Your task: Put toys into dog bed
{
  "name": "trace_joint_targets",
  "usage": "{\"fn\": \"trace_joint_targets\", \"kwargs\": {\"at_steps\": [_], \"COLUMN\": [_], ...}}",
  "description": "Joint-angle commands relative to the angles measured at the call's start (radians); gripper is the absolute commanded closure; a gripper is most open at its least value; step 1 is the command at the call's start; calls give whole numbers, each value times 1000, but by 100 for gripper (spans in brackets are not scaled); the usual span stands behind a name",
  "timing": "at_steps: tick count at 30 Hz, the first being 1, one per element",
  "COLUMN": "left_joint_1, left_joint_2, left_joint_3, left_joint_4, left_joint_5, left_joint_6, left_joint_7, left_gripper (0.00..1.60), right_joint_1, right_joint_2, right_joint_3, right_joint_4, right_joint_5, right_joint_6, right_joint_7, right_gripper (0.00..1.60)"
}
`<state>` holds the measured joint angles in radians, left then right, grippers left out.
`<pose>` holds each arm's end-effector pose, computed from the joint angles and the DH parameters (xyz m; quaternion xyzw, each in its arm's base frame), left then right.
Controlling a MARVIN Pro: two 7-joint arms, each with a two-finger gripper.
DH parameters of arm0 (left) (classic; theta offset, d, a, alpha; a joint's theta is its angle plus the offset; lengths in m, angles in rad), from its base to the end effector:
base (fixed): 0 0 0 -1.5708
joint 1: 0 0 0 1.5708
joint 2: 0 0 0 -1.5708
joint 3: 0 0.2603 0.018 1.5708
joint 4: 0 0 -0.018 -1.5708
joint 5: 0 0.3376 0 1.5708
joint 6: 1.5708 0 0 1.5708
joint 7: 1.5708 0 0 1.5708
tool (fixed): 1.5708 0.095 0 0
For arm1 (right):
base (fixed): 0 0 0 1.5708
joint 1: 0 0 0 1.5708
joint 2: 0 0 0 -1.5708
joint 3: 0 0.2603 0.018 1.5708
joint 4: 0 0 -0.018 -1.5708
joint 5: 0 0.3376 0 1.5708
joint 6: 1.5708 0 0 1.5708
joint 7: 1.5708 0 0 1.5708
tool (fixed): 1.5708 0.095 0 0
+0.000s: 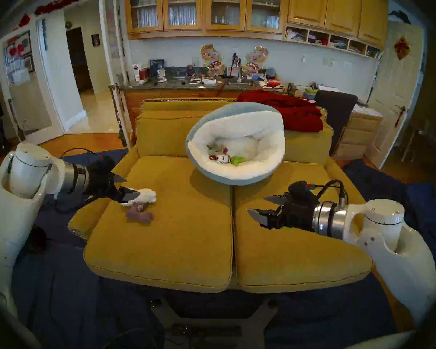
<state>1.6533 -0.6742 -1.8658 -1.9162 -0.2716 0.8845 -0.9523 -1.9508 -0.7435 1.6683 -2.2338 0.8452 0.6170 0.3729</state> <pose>0.3817 0.1508 -0.1157 0.8638 -0.3079 0.3869 0.0965 0.3211 -0.0033 -0.1699 -0.7971 -0.2613 -0.4687 0.2769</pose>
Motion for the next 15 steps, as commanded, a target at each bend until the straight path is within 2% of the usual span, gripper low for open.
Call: {"fn": "trace_joint_targets", "kwargs": {"at_steps": [1, 7, 8, 9, 10, 15], "left_joint_1": [122, 205, 221, 228, 218, 99], "left_joint_2": [28, 41, 43, 59, 59, 82], "left_joint_3": [-119, -184, -200, -181, -165, -4], "left_joint_4": [-87, -119, -122, -113, -97, 24], "left_joint_5": [-86, -153, -156, -168, -156, -170], "left_joint_6": [25, 23, 19, 16, 16, 18], "left_joint_7": [-104, -67, -82, -58, -78, 22], "left_gripper": [0, 0, 0, 0, 0, 0], "right_joint_1": [13, 10, 9, 9, 8, 8], "right_joint_2": [2, 1, 1, 1, 1, 0], "right_joint_3": [22, 25, 25, 26, 26, 27], "right_joint_4": [-27, -29, -29, -30, -31, -31], "right_joint_5": [-2, -2, -2, -3, -3, -3], "right_joint_6": [-10, -10, -10, -11, -11, -11], "right_joint_7": [-1, -1, -1, -2, -2, -2], "right_gripper": [0, 0, 0, 0, 0, 0]}}
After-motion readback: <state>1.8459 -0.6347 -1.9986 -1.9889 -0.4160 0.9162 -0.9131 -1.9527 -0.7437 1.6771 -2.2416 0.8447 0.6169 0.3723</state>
